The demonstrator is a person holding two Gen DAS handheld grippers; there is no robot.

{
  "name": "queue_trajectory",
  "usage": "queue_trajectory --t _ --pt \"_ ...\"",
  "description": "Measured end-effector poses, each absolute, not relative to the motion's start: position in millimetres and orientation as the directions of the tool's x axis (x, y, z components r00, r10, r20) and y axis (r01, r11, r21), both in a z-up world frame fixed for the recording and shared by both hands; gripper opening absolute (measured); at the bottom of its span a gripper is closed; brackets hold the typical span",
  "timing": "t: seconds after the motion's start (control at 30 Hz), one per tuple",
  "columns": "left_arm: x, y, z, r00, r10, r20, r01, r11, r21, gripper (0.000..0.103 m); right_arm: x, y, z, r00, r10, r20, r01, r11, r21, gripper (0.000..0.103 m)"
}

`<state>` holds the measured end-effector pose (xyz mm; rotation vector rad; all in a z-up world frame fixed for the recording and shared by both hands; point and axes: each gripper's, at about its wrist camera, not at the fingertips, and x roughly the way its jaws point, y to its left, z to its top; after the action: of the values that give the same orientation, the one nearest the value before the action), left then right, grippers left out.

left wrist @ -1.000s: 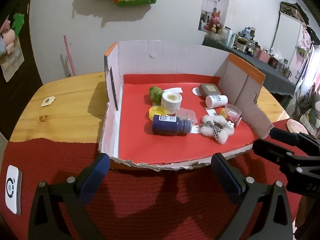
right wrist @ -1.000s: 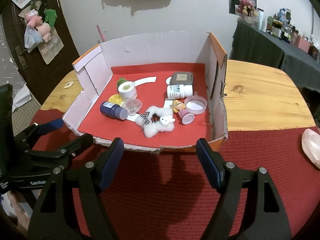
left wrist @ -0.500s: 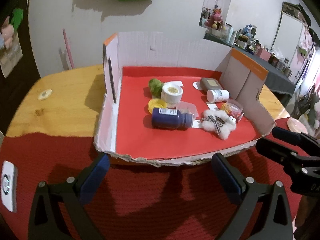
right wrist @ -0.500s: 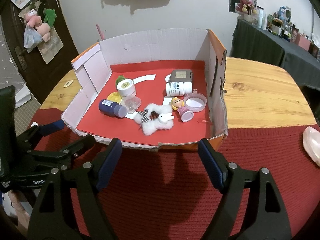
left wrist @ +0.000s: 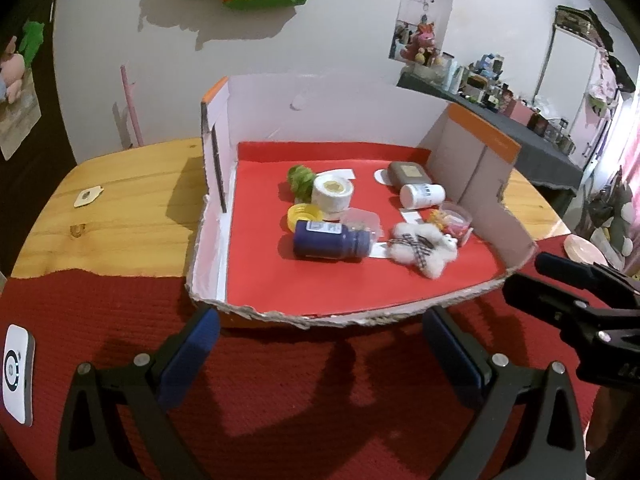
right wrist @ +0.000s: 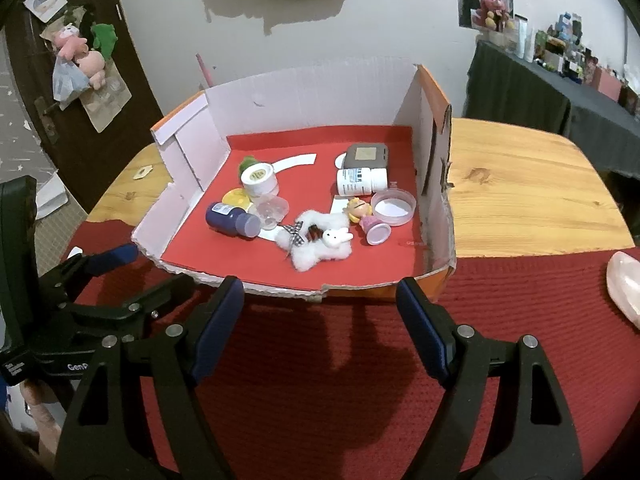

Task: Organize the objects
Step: 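Withdraw both grippers out of the box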

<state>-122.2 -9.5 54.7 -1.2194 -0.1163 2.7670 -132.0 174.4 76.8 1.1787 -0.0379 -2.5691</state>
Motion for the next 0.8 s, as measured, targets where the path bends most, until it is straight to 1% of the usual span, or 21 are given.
queue_trajectory --t 0.23,0.47,0.67,0.8 --pt "-107 -2 51 -0.661 0.142 -0.737 -0.09 -0.99 -0.11 0.103 -116 178 73 -0.617 -0.286 -0.733 0.26 -0.953 0.152 0.078" --pt "-97 -2 38 -0.634 0.148 -0.759 -0.081 -0.989 -0.125 0.103 -105 181 51 -0.593 -0.278 -0.756 0.246 -0.956 0.158 0.078" --pt "-90 -1 27 -0.626 0.091 -0.775 -0.051 -0.996 -0.076 0.103 -101 184 35 -0.578 -0.274 -0.769 0.229 -0.958 0.17 0.078" --pt "-88 -1 23 -0.622 0.077 -0.779 -0.039 -0.997 -0.068 0.103 -100 184 30 -0.575 -0.274 -0.771 0.228 -0.959 0.17 0.078"
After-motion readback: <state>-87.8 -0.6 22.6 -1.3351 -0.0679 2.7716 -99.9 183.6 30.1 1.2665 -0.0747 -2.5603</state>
